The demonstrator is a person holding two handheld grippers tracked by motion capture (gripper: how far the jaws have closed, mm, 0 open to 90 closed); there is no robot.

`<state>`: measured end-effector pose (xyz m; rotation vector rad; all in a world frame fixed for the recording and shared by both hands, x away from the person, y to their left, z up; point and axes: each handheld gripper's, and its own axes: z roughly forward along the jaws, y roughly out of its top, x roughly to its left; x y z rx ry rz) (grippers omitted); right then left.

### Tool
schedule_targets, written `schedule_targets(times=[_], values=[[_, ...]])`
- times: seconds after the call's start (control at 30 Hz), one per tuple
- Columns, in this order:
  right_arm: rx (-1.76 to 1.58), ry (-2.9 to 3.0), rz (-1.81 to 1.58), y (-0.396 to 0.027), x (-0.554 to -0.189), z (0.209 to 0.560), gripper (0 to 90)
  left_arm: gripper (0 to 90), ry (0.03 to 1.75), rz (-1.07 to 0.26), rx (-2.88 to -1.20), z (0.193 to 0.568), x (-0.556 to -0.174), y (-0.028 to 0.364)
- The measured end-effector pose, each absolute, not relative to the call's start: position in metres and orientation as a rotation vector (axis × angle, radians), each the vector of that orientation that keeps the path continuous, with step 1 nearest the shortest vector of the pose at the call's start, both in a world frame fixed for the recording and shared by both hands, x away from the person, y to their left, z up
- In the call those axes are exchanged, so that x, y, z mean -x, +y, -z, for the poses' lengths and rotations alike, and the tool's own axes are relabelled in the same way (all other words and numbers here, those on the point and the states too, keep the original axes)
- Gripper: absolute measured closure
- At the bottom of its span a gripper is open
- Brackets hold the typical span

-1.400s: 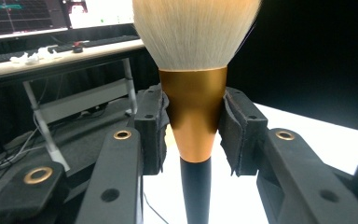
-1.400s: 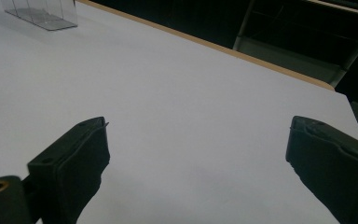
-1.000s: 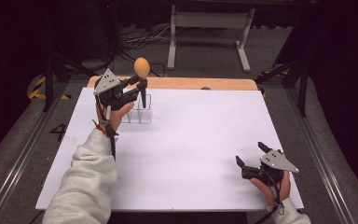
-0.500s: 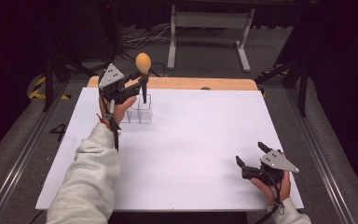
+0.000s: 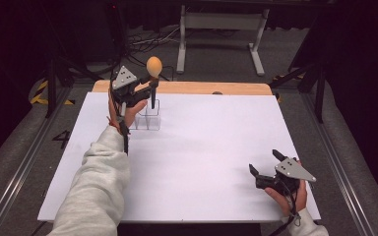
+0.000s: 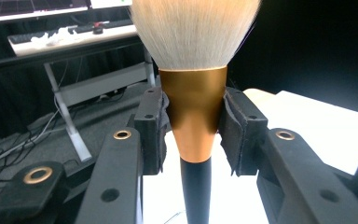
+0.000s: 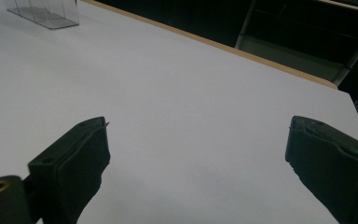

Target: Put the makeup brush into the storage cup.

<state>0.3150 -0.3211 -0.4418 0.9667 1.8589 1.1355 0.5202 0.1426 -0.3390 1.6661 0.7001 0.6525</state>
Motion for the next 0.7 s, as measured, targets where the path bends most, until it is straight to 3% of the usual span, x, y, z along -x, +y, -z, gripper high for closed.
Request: schedule_targets(times=[0.7], values=[[-0.964, 1.856, -1.136, -0.321, -0.315, 0.441, 7.1, 62.9, 0.718, -0.614, -1.716, 0.365, -0.515, 0.142]])
